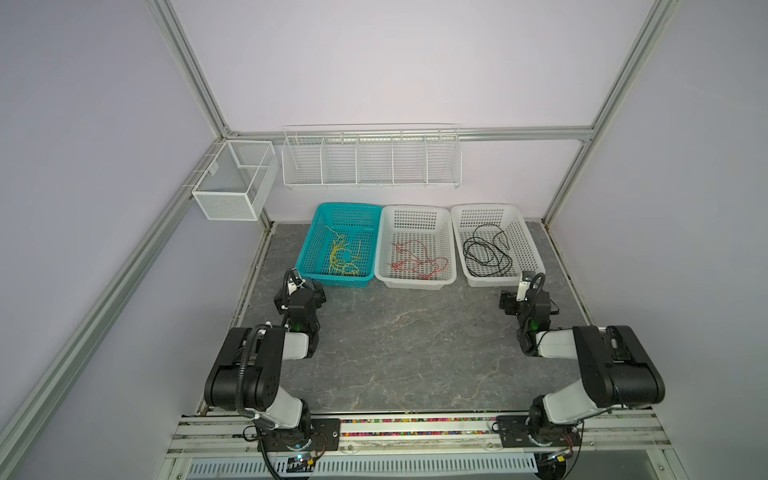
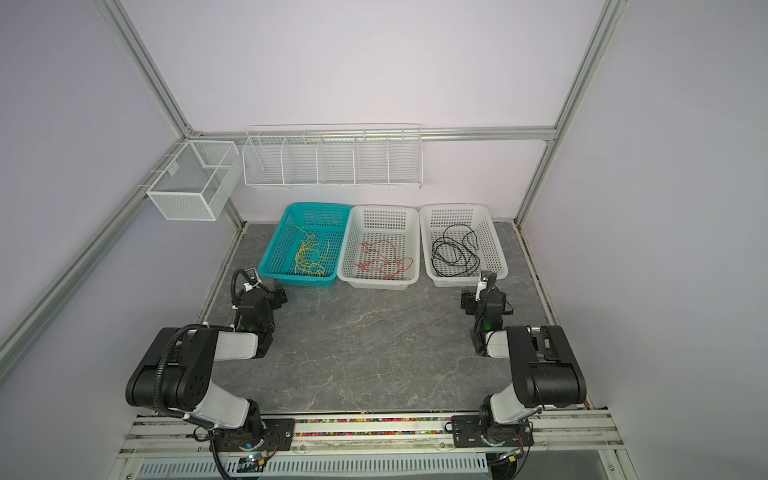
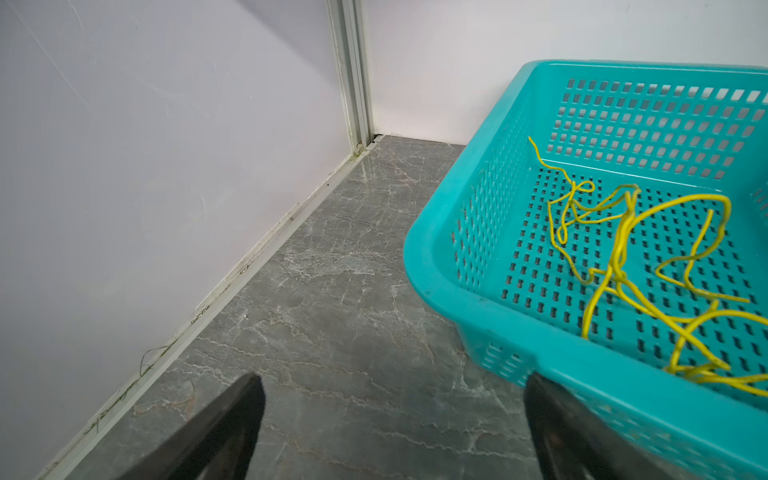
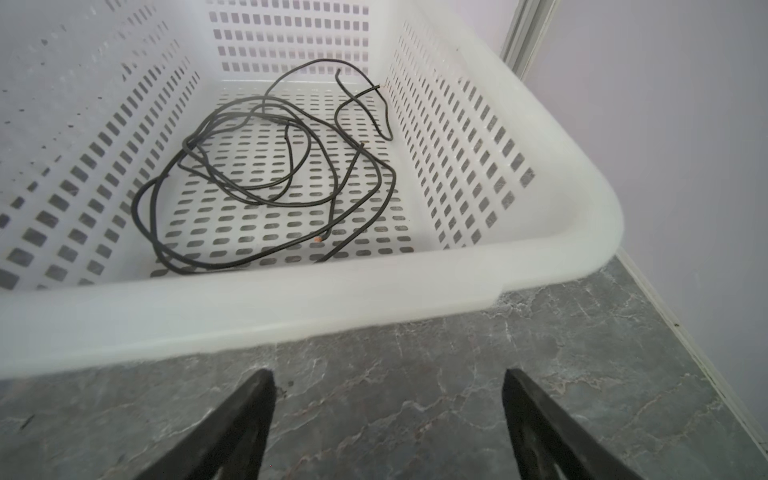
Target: Untangle the cables
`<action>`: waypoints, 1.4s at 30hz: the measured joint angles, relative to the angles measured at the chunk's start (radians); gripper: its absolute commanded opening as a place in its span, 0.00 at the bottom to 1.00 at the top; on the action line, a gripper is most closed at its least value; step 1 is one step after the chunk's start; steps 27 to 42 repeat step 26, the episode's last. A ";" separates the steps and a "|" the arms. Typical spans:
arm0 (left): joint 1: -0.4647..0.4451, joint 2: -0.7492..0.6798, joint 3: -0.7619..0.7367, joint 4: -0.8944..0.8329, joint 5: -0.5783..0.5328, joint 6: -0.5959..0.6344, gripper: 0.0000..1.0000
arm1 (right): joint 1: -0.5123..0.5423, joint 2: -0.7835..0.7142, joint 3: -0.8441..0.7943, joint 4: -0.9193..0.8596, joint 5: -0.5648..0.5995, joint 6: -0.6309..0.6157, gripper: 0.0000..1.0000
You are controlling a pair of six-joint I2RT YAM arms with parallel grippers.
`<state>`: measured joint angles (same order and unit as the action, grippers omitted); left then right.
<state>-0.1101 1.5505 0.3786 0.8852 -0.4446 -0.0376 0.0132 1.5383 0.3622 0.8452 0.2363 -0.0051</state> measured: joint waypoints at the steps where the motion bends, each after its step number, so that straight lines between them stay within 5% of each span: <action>1: 0.000 0.000 0.000 0.000 0.000 0.000 0.98 | -0.003 0.000 0.001 0.005 -0.005 0.001 0.88; 42: -0.025 0.006 -0.003 0.060 -0.030 0.012 0.98 | -0.003 -0.001 0.003 0.009 -0.028 0.001 0.88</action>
